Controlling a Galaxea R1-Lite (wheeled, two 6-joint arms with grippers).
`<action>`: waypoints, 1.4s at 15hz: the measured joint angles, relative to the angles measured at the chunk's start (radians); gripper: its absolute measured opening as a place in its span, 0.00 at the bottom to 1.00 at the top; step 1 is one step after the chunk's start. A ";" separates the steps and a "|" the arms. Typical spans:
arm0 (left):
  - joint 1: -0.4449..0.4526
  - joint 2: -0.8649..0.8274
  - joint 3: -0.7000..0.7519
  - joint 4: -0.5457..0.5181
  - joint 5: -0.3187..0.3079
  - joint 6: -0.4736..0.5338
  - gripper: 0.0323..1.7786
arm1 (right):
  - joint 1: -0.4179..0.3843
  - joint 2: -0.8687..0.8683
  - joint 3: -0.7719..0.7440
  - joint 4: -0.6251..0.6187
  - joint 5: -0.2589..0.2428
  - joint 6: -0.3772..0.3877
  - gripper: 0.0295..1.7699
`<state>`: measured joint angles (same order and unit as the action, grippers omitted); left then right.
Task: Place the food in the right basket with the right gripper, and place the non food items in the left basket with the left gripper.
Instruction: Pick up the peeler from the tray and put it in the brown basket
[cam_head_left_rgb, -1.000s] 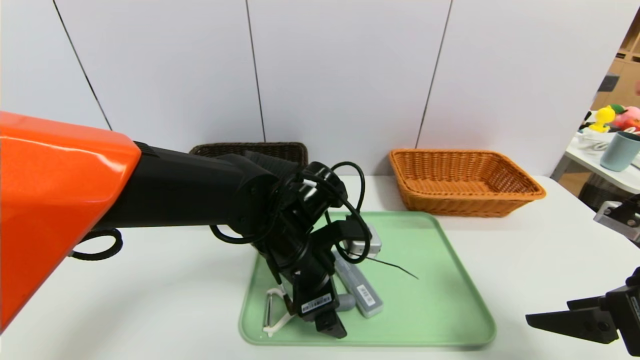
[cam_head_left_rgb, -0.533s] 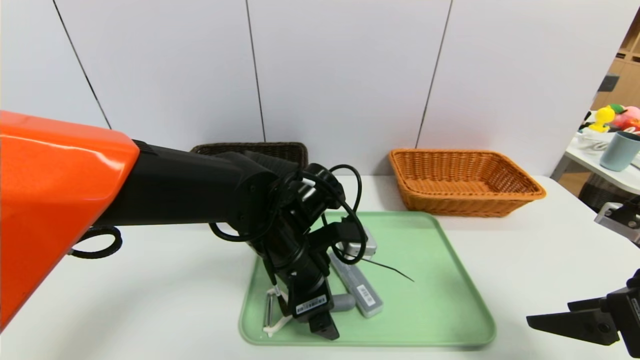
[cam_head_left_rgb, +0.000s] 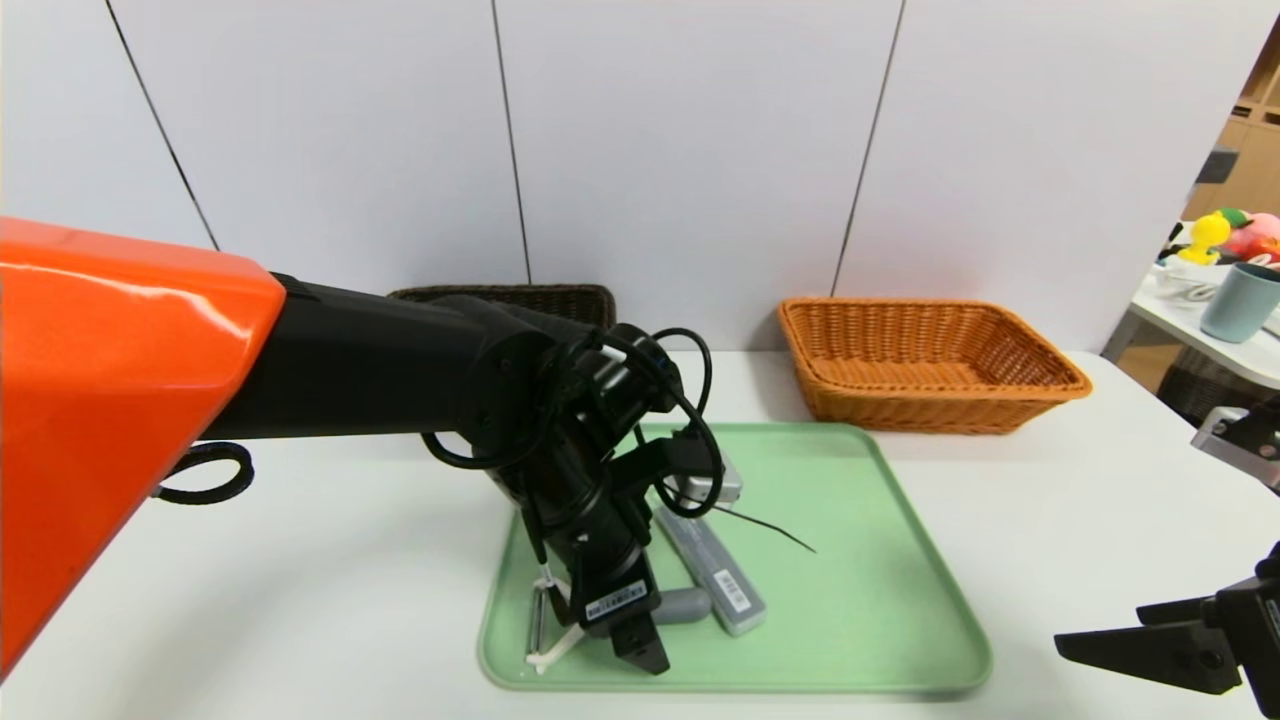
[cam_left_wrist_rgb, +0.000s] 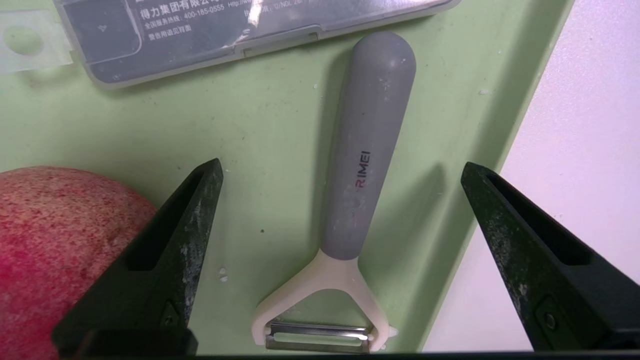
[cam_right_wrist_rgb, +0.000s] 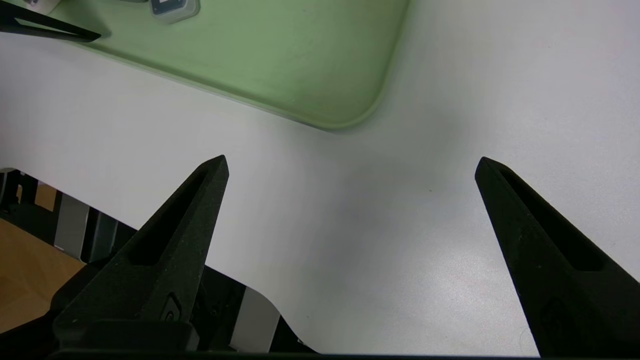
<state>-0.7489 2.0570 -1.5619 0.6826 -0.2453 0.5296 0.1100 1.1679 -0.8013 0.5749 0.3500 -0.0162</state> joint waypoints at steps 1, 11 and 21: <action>0.001 0.003 0.000 0.000 0.000 -0.007 0.95 | 0.000 0.000 0.000 0.000 0.000 0.000 0.97; 0.002 0.014 0.001 0.000 -0.001 -0.010 0.64 | 0.000 -0.003 0.000 0.000 -0.001 0.000 0.97; 0.001 -0.028 0.021 0.013 -0.002 -0.013 0.13 | 0.000 -0.005 0.003 0.000 0.000 0.000 0.97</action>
<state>-0.7474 2.0287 -1.5413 0.6955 -0.2477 0.5162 0.1100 1.1628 -0.7981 0.5753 0.3502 -0.0164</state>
